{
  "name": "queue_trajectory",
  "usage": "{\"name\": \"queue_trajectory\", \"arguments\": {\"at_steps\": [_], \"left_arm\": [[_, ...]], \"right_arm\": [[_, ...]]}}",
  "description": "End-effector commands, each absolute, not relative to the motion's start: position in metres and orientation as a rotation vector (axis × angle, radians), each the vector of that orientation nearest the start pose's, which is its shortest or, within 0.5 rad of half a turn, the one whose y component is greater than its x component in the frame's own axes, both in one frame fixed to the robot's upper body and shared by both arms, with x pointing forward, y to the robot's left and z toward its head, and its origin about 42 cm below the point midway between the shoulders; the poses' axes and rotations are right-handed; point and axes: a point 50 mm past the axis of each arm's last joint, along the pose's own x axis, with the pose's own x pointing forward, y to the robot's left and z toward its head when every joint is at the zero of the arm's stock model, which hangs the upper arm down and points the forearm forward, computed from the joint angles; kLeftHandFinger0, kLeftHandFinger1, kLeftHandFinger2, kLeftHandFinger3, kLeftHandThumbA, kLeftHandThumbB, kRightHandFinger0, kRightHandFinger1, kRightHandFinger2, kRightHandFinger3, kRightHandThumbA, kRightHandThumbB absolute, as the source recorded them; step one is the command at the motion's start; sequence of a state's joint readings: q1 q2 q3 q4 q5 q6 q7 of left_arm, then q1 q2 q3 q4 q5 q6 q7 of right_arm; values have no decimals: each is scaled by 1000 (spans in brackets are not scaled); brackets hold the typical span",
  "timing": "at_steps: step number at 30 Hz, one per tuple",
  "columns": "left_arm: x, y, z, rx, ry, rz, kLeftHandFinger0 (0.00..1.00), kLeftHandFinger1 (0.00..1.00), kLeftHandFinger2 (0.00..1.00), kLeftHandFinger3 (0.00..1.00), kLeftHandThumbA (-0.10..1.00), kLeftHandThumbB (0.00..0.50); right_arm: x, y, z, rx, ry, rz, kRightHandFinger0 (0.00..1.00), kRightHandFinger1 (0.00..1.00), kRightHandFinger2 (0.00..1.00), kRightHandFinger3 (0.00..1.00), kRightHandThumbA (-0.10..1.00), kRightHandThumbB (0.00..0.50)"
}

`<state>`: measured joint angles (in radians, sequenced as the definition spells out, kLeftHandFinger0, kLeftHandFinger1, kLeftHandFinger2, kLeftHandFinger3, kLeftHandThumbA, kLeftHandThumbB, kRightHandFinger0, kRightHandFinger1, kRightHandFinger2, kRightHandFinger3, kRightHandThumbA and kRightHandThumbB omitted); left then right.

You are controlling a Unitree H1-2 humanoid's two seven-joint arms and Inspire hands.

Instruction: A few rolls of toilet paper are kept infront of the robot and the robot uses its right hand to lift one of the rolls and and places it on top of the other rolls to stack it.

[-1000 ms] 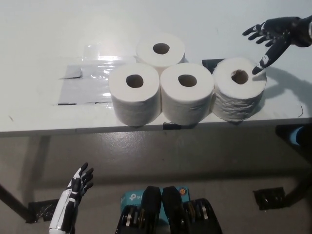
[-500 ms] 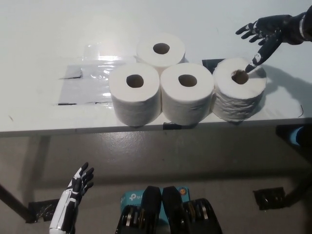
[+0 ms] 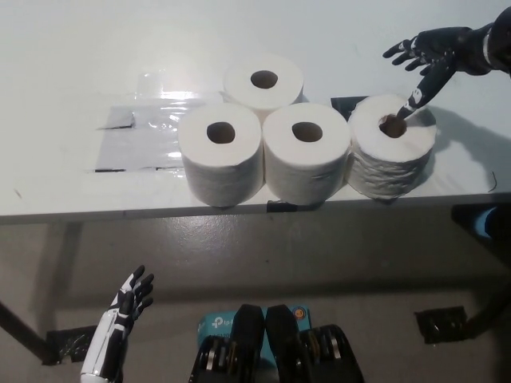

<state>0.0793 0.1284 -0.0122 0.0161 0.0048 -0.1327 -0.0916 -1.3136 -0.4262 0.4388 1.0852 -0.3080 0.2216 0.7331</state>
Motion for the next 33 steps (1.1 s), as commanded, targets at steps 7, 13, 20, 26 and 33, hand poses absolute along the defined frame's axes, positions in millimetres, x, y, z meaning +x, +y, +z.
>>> {"name": "queue_trajectory", "arguments": {"at_steps": [7,13,20,26,33], "left_arm": [[254,251,90,150,-73,-114,1000,1000,1000,1000,1000,87],[255,251,90,142,-76,-117,1000,1000,1000,1000,1000,90],[254,250,90,141,-74,-116,1000,1000,1000,1000,1000,84],[255,250,90,138,-75,-121,1000,1000,1000,1000,1000,79],[255,251,91,148,-82,-117,1000,1000,1000,1000,1000,84]], "right_arm": [[591,-241,426,-1038,258,522,1000,1000,1000,1000,984,344],[592,-241,422,-1019,270,532,1000,1000,1000,1000,972,332],[591,-237,418,-1037,282,537,1000,1000,1000,1000,977,319],[592,-237,412,-1059,273,544,1000,1000,1000,1000,973,312],[596,-237,405,-1120,277,534,1000,1000,1000,1000,1000,327]]}}
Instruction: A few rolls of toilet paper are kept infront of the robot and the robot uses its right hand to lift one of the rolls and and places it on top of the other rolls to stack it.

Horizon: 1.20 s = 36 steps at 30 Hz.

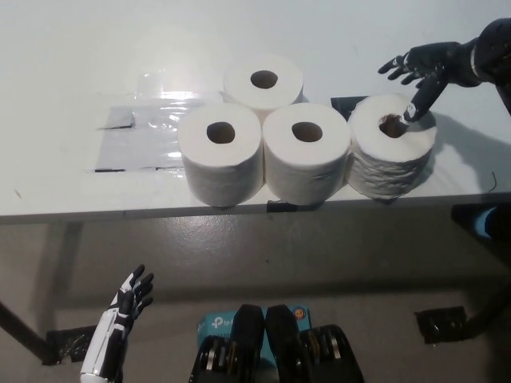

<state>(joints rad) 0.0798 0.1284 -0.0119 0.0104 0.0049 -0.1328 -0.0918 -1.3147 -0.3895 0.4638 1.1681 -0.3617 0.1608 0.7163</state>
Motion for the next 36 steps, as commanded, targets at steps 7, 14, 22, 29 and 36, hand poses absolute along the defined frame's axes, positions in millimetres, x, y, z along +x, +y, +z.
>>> {"name": "queue_trajectory", "arguments": {"at_steps": [7,14,22,29,36], "left_arm": [[256,251,90,143,-82,-123,1000,1000,1000,1000,1000,94],[255,251,90,144,-78,-122,1000,1000,1000,1000,1000,97],[255,250,91,144,-81,-125,1000,1000,1000,1000,1000,89],[256,250,92,145,-83,-125,1000,1000,1000,1000,1000,84],[257,251,93,150,-87,-128,1000,1000,1000,1000,1000,75]], "right_arm": [[597,-236,403,-1184,274,515,1000,1000,1000,1000,1000,321],[598,-229,403,-1193,296,498,1000,1000,1000,1000,1000,358],[600,-213,406,-1245,321,470,1000,1000,1000,1000,928,356],[601,-201,402,-1277,334,501,1000,1000,1000,1000,835,355],[600,-191,386,-1399,381,547,960,1000,1000,1000,612,384]]}}
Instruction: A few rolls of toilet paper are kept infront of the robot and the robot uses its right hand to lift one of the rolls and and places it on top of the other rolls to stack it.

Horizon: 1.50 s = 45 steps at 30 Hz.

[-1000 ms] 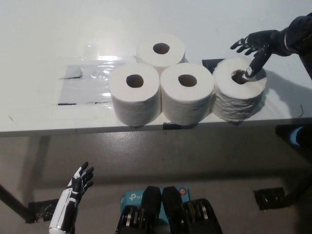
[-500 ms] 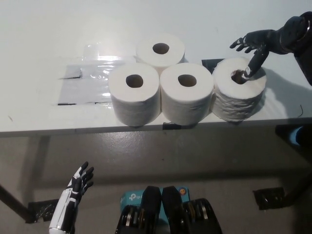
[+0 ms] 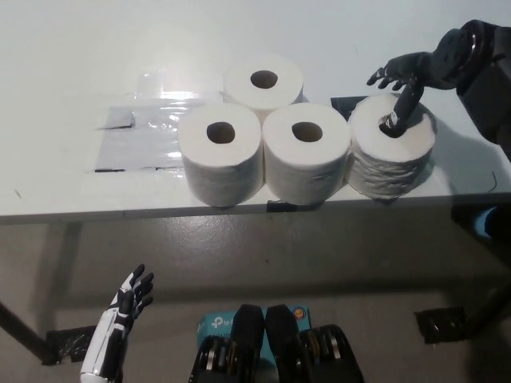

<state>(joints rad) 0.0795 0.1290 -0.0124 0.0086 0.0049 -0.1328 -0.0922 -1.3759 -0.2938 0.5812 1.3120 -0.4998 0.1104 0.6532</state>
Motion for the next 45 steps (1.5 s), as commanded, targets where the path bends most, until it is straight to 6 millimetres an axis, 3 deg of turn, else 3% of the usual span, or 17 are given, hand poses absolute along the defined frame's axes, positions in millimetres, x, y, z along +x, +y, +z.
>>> {"name": "queue_trajectory", "arguments": {"at_steps": [1,3,7,8,11,12,13,15,17,20,22,23,25,31,35,43,45], "left_arm": [[256,251,93,153,-87,-128,1000,1000,1000,1000,1000,75],[256,251,93,153,-87,-129,1000,1000,1000,1000,1000,77],[255,252,94,149,-88,-129,1000,1000,1000,1000,1000,76],[256,252,93,148,-86,-128,1000,1000,1000,1000,1000,81],[257,252,95,144,-91,-125,1000,1000,1000,1000,1000,81],[258,252,95,146,-93,-124,1000,1000,1000,1000,1000,73],[258,253,96,147,-94,-123,1000,1000,1000,1000,1000,72],[258,252,94,135,-91,-122,1000,1000,1000,1000,1000,86],[257,252,94,131,-90,-122,1000,1000,1000,1000,1000,86],[258,252,94,119,-95,-119,1000,1000,1000,1000,1000,98],[259,252,94,121,-100,-119,1000,1000,1000,1000,1000,100],[259,252,94,114,-97,-119,1000,1000,1000,1000,1000,106],[260,253,94,119,-98,-116,1000,1000,1000,1000,1000,108],[261,254,95,116,-99,-117,1000,1000,1000,1000,1000,105],[261,254,94,116,-101,-112,1000,1000,1000,1000,1000,106],[261,255,95,114,-100,-109,1000,1000,1000,1000,1000,113],[260,255,94,111,-97,-108,1000,1000,1000,1000,1000,119]], "right_arm": [[600,-191,383,-1392,392,548,816,1000,1000,1000,524,396],[600,-190,375,-1478,379,541,667,939,1000,1000,504,464],[599,-193,363,-1478,406,539,569,736,864,1000,445,441],[599,-195,360,-1468,413,538,537,682,788,988,429,398],[598,-200,353,-1488,414,503,95,232,440,936,419,349],[598,-203,351,-1501,401,502,11,48,216,744,430,326],[598,-203,351,-1504,395,502,2,12,202,672,439,319],[598,-209,347,-1489,389,485,2,132,341,623,463,228],[597,-213,345,-1461,372,471,171,566,942,561,649,76],[596,-223,340,-1342,329,436,434,842,1000,488,756,0],[596,-229,339,-1291,299,425,424,758,1000,498,785,0],[595,-233,340,-1273,275,420,313,627,997,302,811,0],[594,-240,339,-1184,253,391,83,448,785,198,814,0],[590,-266,334,-1059,189,335,48,455,774,932,825,0],[586,-287,321,-943,206,303,0,369,681,631,753,0],[578,-318,304,-584,217,235,0,275,628,540,664,0],[575,-327,297,-435,221,211,0,97,467,415,655,0]]}}
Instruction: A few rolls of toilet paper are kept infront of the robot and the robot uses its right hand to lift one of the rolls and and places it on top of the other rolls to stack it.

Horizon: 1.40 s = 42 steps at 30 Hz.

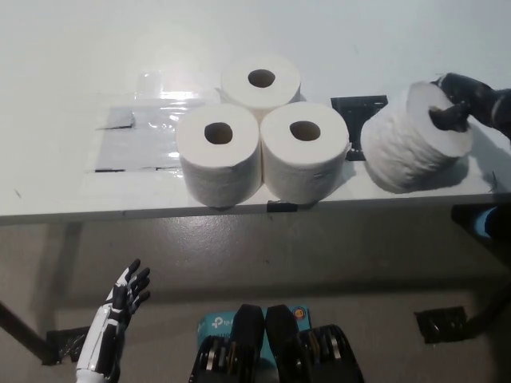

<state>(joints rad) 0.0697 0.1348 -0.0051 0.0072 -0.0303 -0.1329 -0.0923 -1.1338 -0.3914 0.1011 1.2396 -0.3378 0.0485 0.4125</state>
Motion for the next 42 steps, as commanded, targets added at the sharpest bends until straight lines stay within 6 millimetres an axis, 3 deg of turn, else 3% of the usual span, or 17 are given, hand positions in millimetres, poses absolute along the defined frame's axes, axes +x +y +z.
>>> {"name": "queue_trajectory", "arguments": {"at_steps": [1,2,4,6,12,14,16,18,22,25,26,27,38,40,41,42], "left_arm": [[260,255,94,113,-97,-108,1000,1000,1000,1000,1000,120],[259,255,94,114,-97,-107,1000,1000,1000,1000,1000,121],[259,256,95,111,-96,-104,1000,1000,1000,1000,1000,126],[259,256,95,112,-93,-103,1000,1000,1000,1000,1000,128],[260,256,95,117,-95,-102,1000,1000,1000,1000,1000,125],[260,256,94,117,-94,-103,1000,1000,1000,1000,1000,122],[259,256,94,114,-96,-105,1000,1000,1000,1000,1000,107],[259,256,94,111,-95,-104,1000,1000,1000,1000,1000,108],[260,257,95,117,-100,-103,1000,1000,1000,1000,1000,111],[261,257,95,118,-94,-104,1000,1000,1000,1000,1000,113],[261,257,96,119,-92,-105,1000,1000,1000,1000,1000,113],[261,256,96,119,-91,-105,1000,1000,1000,1000,1000,113],[261,257,97,118,-97,-108,1000,1000,1000,1000,1000,125],[261,257,96,120,-100,-108,1000,1000,1000,1000,1000,126],[262,257,96,121,-101,-107,1000,1000,1000,1000,1000,125],[262,257,96,119,-101,-107,1000,1000,1000,1000,1000,123]], "right_arm": [[573,-330,292,-320,218,202,0,4,298,278,623,0],[573,-331,291,-293,216,205,0,0,186,181,624,0],[571,-335,283,-153,229,175,0,0,7,50,678,49],[570,-336,278,-94,234,156,0,0,0,32,720,75],[565,-334,263,190,200,153,0,0,0,0,734,74],[564,-334,259,266,189,164,0,0,0,0,736,61],[563,-333,255,320,190,163,0,0,0,0,819,20],[563,-331,256,347,181,169,0,0,0,0,851,15],[568,-326,272,500,146,206,0,0,0,0,781,61],[571,-324,284,554,114,258,0,0,0,0,777,48],[572,-323,290,549,106,264,0,0,0,0,753,124],[573,-322,296,544,97,282,0,0,0,0,773,94],[585,-290,381,349,1,413,0,0,0,0,888,13],[585,-283,391,339,-14,418,0,0,0,0,865,22],[585,-280,394,344,-14,425,0,0,0,0,792,58],[584,-277,397,340,-13,434,0,0,0,0,796,35]]}}
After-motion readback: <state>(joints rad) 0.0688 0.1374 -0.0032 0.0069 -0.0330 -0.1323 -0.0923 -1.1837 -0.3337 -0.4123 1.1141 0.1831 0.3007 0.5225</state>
